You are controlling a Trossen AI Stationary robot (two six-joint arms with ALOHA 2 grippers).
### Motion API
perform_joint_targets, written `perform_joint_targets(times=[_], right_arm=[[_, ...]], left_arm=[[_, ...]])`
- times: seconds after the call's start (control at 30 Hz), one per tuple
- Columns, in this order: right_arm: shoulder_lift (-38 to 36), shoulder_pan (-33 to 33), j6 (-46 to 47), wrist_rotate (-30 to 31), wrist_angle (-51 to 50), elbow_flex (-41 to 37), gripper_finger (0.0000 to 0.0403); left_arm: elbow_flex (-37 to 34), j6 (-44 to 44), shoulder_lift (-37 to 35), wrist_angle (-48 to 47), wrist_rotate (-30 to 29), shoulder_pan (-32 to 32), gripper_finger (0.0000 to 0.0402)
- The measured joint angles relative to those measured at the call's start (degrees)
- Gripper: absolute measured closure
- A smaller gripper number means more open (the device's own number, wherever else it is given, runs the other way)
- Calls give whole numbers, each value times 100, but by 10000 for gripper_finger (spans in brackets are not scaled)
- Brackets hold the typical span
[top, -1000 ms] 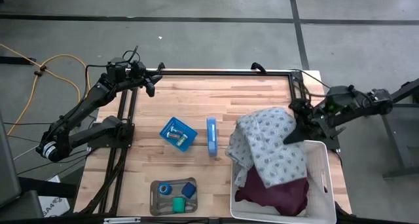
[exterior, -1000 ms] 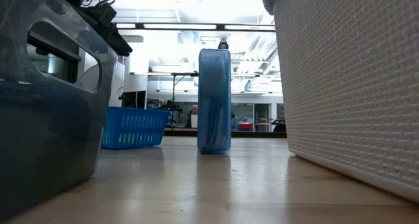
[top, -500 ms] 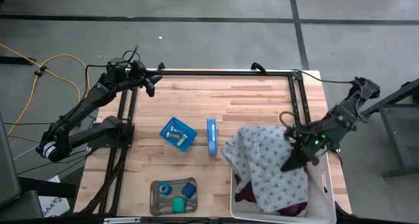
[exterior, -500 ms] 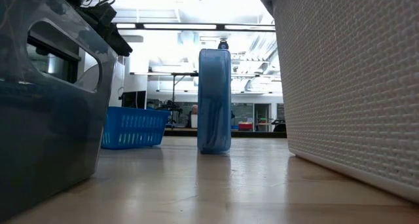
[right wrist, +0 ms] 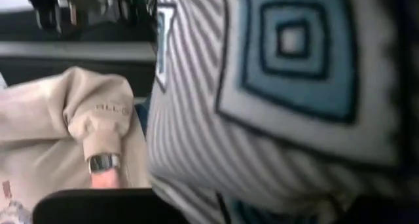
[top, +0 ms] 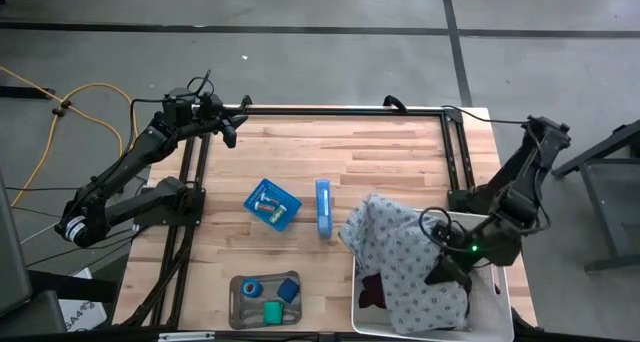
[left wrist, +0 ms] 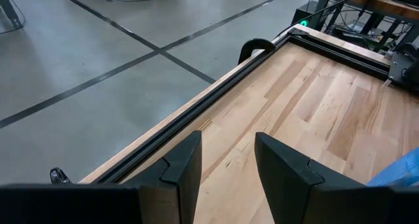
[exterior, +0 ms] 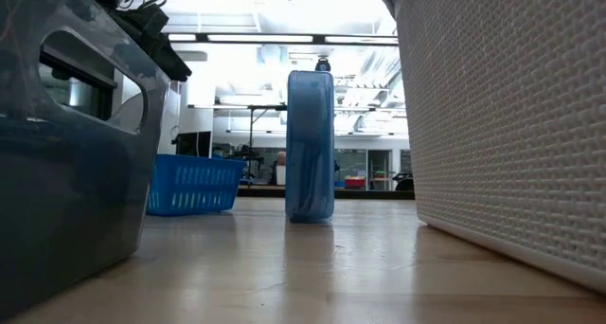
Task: Pick & Place Medicine items
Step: Put the blue patient gown into the white bin
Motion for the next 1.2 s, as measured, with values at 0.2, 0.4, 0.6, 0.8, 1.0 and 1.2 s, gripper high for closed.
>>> perform_joint_targets(times=[0.2,0.4,0.6,0.8,1.0,1.2], right_arm=[[58,115,432,817,-254,0,359],[58,11,1124,1040,-856,0,359],[56,-110,1572,1154,-1091,0,359],[56,-225,1619,1076,-1077,0,359],[56,-228,1596,1059,-1085,-2,359],[70,-224,1322,1056,-1085,-2,359]], left_arm=[[0,0,0,1,0,1,266],[0,0,0,-1,0,-1,266],[0,2,0,-1,0,-1,266],[0,0,1,-1,0,0,266],[0,0,0,-1,0,1,266],[0,0,0,-1,0,-1,266]])
